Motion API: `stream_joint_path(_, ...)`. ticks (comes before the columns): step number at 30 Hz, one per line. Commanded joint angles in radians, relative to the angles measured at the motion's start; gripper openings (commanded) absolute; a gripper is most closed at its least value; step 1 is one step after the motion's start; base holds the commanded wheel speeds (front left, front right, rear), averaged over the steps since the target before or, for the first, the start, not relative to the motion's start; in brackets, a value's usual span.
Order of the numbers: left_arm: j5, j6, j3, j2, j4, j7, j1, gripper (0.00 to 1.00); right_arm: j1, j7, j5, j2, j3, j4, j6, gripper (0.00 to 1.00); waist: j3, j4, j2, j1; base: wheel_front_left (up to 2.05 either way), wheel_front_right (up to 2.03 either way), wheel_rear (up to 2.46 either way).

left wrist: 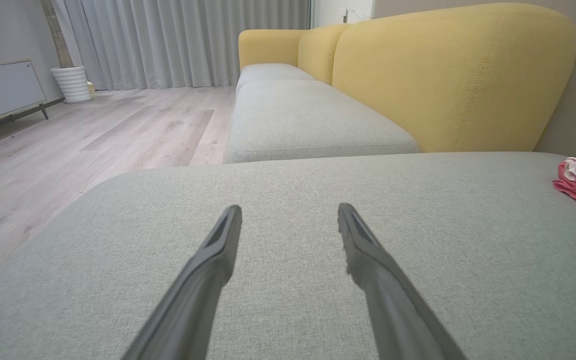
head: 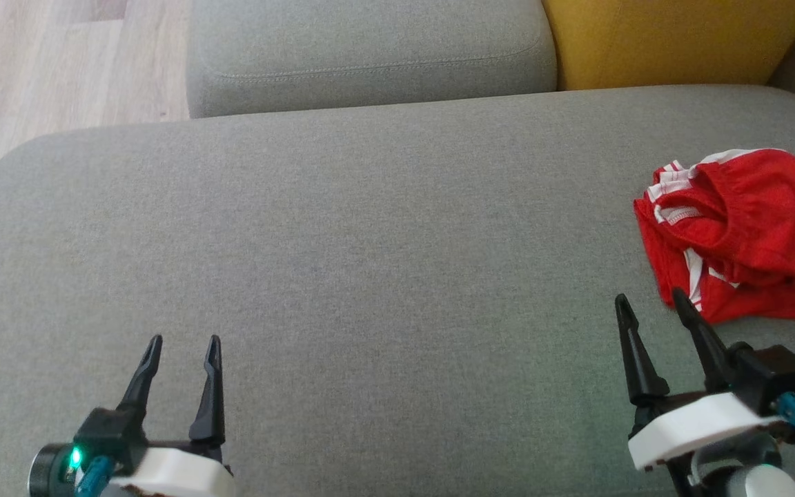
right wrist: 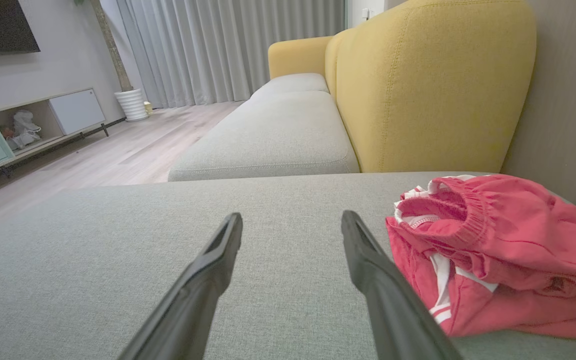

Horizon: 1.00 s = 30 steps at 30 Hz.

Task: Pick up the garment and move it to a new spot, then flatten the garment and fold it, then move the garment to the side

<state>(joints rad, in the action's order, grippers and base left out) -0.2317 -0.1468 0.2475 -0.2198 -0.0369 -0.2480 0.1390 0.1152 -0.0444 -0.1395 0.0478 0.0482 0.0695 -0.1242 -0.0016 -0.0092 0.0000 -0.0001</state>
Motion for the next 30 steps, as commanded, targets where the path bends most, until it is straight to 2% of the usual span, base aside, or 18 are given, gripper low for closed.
stream_joint_path(1,-0.010,-0.001,-0.033,-0.019,0.033,-0.006,-0.038,1.00,-0.027,0.002,-0.001,0.003,0.022,0.039,-0.007,1.00,0.000,0.000,0.0000,0.0001,0.00,0.00,0.00)
stream_joint_path(13,-0.015,0.001,-0.029,-0.020,0.036,-0.009,-0.046,1.00,-0.028,0.001,-0.014,0.003,0.025,0.041,-0.007,1.00,0.008,0.000,0.0000,0.0001,0.00,0.00,0.00)
stream_joint_path(14,-0.010,0.002,0.002,-0.001,0.001,0.000,0.000,0.00,0.000,0.000,-0.010,0.000,0.002,0.000,0.000,0.00,0.008,0.000,0.0000,0.0001,0.00,0.00,0.00)
stream_joint_path(19,-0.019,0.005,0.007,0.014,-0.044,0.001,0.007,0.00,0.007,0.001,-0.019,-0.001,0.008,-0.050,0.001,0.00,0.008,0.000,0.0000,0.0001,0.00,0.00,0.00)
stream_joint_path(30,-0.148,0.027,-0.017,0.021,-0.057,0.026,-0.014,0.00,-0.014,0.004,-0.158,0.009,0.004,-0.073,0.000,0.00,0.008,0.001,0.0000,0.0001,0.00,0.00,0.00)
